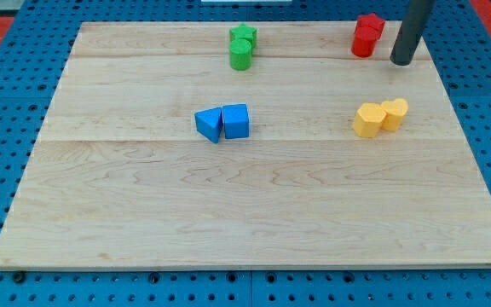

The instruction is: Push the yellow heart closer to the green circle

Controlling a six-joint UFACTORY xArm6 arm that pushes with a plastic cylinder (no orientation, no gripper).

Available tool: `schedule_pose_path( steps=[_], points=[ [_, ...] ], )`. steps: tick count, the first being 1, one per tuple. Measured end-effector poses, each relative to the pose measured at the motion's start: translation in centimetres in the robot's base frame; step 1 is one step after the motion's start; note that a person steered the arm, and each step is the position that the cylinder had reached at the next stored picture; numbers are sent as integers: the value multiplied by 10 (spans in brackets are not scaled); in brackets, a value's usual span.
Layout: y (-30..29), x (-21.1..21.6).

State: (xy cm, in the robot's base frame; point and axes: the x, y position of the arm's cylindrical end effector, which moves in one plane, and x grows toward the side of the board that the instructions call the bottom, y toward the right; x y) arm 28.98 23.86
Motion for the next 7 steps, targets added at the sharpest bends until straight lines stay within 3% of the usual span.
schedule_pose_path(
  steps=[3, 5, 7],
  points=[
    [1, 14],
    [-16, 68],
    [-7, 59]
  ],
)
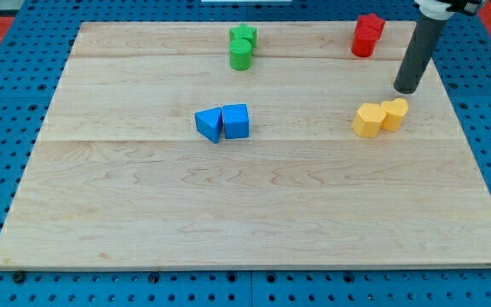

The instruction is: Push the yellow heart closer to the green circle

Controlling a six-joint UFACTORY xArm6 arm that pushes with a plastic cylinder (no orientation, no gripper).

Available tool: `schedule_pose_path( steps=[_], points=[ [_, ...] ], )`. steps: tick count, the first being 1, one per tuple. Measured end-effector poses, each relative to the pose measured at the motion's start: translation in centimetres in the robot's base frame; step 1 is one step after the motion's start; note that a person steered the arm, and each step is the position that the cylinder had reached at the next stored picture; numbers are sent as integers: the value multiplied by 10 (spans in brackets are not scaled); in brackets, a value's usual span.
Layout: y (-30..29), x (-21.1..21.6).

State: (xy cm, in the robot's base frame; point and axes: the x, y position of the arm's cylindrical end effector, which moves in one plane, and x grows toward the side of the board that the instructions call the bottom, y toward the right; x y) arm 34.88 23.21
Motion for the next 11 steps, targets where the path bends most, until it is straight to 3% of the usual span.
schedule_pose_path(
  steps=[1, 2, 4, 5, 6, 7, 8, 10, 11],
  points=[
    [32, 3],
    [50, 44],
    [-40, 60],
    [-96, 58],
    [-105, 34],
    [-47, 31],
    [-50, 16],
    [-169, 1],
    [-152, -25]
  ],
)
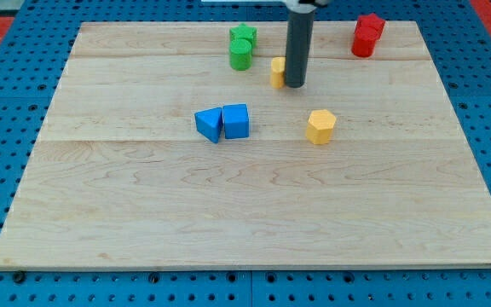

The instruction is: Push the yellow heart closer to the green circle

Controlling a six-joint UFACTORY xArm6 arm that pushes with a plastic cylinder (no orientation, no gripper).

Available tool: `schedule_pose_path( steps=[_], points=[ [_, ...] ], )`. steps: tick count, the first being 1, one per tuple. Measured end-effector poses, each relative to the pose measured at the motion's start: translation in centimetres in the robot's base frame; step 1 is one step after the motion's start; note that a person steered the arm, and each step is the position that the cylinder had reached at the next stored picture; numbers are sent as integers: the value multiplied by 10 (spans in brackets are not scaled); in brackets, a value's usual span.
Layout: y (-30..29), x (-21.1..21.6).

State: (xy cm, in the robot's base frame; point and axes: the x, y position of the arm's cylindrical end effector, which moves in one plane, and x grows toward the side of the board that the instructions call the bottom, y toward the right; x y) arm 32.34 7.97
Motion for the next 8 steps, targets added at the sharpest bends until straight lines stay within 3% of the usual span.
schedule_pose_path(
  steps=[3, 4, 8],
  points=[
    [-3, -25],
    [9, -56],
    [-37, -24]
  ],
)
